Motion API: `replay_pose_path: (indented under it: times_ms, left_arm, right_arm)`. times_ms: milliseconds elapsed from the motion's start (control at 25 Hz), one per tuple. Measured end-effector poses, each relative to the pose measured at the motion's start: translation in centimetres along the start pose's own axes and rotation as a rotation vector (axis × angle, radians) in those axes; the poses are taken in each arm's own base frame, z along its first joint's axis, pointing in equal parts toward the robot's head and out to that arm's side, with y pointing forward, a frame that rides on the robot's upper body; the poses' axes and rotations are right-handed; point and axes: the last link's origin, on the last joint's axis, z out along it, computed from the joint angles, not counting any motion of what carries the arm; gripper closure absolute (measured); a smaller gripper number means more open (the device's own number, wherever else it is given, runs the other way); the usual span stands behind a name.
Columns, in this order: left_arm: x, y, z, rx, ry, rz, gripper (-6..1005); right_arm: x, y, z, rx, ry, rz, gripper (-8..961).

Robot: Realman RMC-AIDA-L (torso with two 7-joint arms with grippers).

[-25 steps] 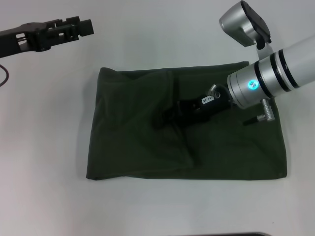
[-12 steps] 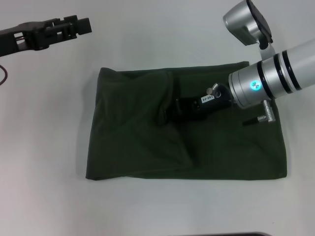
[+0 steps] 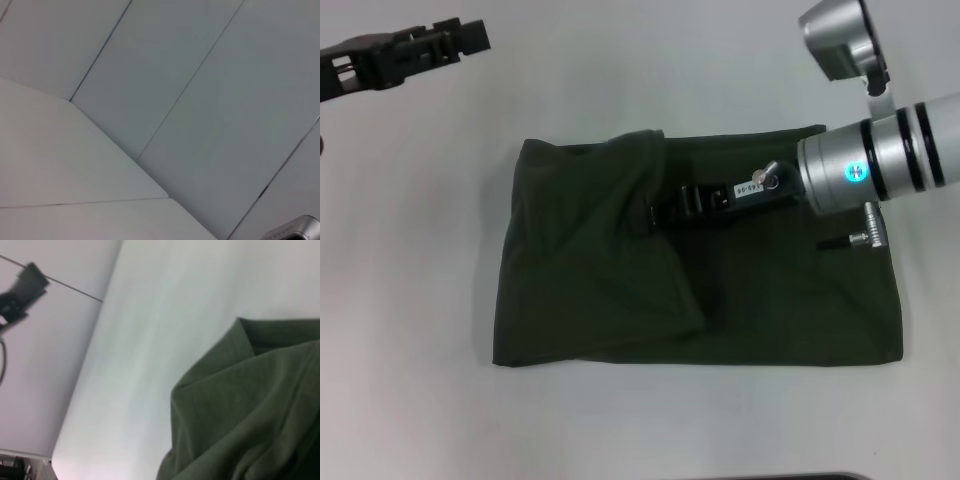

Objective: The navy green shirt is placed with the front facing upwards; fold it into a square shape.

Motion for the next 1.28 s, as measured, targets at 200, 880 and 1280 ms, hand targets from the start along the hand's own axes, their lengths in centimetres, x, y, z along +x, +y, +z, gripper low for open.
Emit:
replay_pose_path:
  times_ms: [200, 880, 1280]
  left_arm:
    - [0.0, -0.1, -0.2, 0.005, 0.008, -0.006, 312]
    - [0.1, -0.3, -0.5, 0.015, 0.02, -0.014, 313]
    - [0.0, -0.2, -0.5, 0.014, 0.02, -0.018, 313]
  right_arm:
    - [-0.4, 0.5, -1.5, -0.042, -0.064, -0.043, 888]
    - [0.9, 0.8, -7.3, -0.158, -0.217, -0.091, 885]
    - [3.8, -0.8, -11.4, -0.139, -0.346, -0.053, 883]
